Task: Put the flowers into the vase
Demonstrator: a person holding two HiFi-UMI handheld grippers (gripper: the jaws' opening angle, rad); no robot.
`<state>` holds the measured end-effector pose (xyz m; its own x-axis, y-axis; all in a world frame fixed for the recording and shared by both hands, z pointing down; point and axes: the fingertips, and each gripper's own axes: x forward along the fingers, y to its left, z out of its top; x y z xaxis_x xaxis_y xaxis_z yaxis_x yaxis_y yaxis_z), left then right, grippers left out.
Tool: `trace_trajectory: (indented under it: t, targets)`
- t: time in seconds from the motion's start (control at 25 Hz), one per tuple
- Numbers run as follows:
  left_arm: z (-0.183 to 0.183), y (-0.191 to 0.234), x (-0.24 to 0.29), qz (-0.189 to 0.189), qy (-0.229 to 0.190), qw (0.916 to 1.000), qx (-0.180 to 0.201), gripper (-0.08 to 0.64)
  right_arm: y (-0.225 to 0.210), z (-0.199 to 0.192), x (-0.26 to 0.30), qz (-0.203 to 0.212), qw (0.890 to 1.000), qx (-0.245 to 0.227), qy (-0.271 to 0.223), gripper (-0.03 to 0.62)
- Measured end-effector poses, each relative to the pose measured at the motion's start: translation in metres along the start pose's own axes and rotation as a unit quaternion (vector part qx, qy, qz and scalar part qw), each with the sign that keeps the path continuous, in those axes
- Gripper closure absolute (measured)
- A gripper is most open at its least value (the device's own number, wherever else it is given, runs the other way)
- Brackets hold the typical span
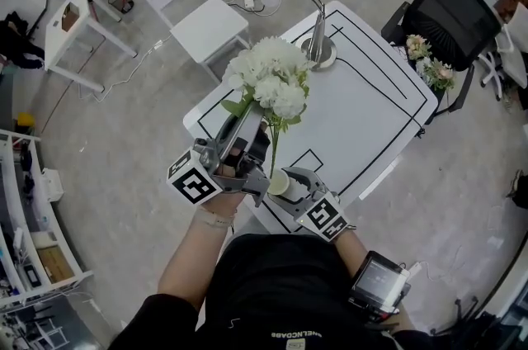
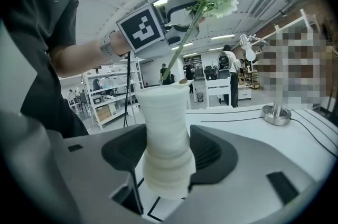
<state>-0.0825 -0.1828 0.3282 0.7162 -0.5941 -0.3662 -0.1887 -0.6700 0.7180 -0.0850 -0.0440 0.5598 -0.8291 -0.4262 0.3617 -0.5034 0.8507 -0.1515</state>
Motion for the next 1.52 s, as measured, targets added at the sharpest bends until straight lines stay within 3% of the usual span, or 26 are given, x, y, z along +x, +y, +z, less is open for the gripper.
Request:
trace_trajectory:
  t: [0.44,0.56,0.68,0.92,1.2,1.52]
  targets:
    - [-0.033,0.015,-0.001,0.026,0.038,0.9985,0.03,0.534,-0.037,0.022,-0.015,-0.034,0.997,0.043,-0.047,0.33]
    - [-0.045,0.016,-0.005,0.031,0.066,0.9961,0.05,0.534,-0.043,0.025,-0.017,-0.048,0.996,0.056,-0.055,0.33]
    - [-0.061,0.014,-0.012,0.035,0.103,0.9902,0.087,0.532,-0.051,0.025,-0.022,-0.07,0.994,0.065,-0.061,0.331]
    - [-0.093,0.016,-0.028,0.04,0.179,0.9704,0.157,0.532,-0.07,0.028,-0.031,-0.107,0.989,0.076,-0.073,0.331]
    - [-0.112,0.018,-0.04,0.048,0.206,0.9647,0.157,0.531,-0.078,0.028,-0.037,-0.127,0.986,0.075,-0.076,0.331]
    - [-0.126,0.019,-0.049,0.05,0.24,0.9502,0.192,0.475,-0.083,0.026,-0.04,-0.144,0.984,0.069,-0.073,0.334]
